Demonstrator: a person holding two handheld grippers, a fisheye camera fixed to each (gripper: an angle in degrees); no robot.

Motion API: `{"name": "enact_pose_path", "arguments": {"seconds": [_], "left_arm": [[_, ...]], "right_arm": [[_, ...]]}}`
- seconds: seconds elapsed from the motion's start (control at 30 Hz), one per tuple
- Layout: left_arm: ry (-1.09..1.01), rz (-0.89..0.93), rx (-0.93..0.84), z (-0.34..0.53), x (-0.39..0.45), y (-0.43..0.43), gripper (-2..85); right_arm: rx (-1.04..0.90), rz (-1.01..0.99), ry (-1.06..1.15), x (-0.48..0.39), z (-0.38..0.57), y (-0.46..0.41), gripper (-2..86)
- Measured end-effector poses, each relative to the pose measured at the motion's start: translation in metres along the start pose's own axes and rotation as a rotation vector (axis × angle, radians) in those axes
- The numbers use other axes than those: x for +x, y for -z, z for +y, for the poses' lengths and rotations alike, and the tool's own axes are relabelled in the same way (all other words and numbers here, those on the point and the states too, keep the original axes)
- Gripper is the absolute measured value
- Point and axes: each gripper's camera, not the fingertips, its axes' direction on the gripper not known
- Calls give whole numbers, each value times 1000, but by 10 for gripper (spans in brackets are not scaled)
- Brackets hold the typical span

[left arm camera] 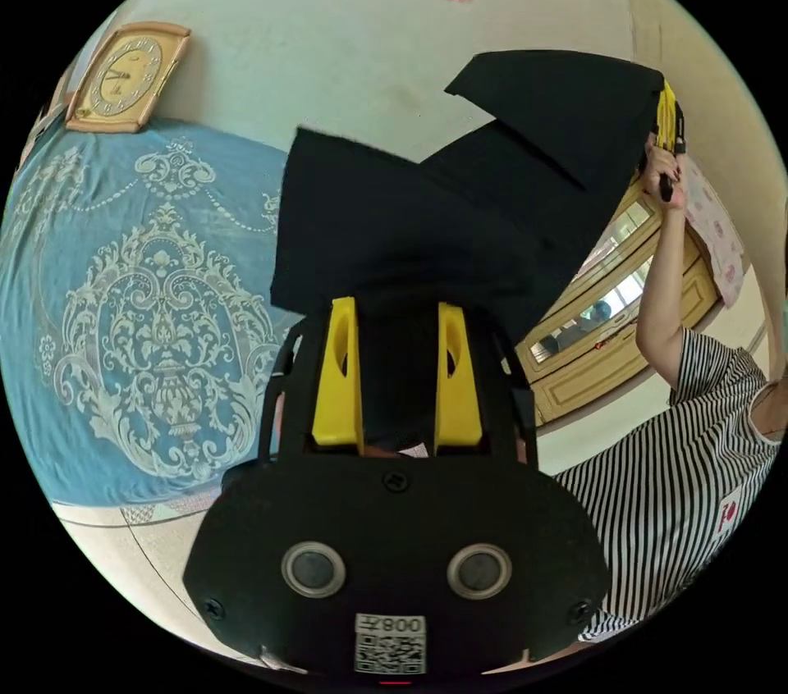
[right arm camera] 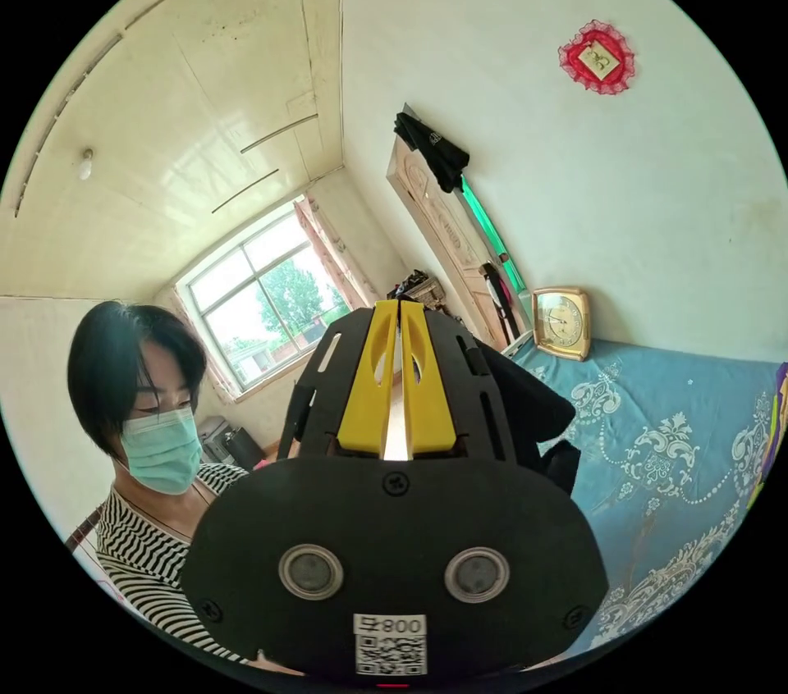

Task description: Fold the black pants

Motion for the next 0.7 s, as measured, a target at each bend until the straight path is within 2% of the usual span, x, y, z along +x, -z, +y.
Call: {"name": "enact_pose_path", "arguments": {"seconds": [0.23,0.53,0.63,0.7], "left_arm": [[208,87,80,30,-54,39,139],[226,163,-110,66,-61,28,155],[267,292,-51,75,-67,29,150],[319,404,51,82,-74,33,130]], "right_arm": [[-25,1,11,14,10,-33,1],[31,-9,27,39,22,-20,1],[32,-11,28,50,29,-15,1],[28,1,27,57,33,-12,1]]}}
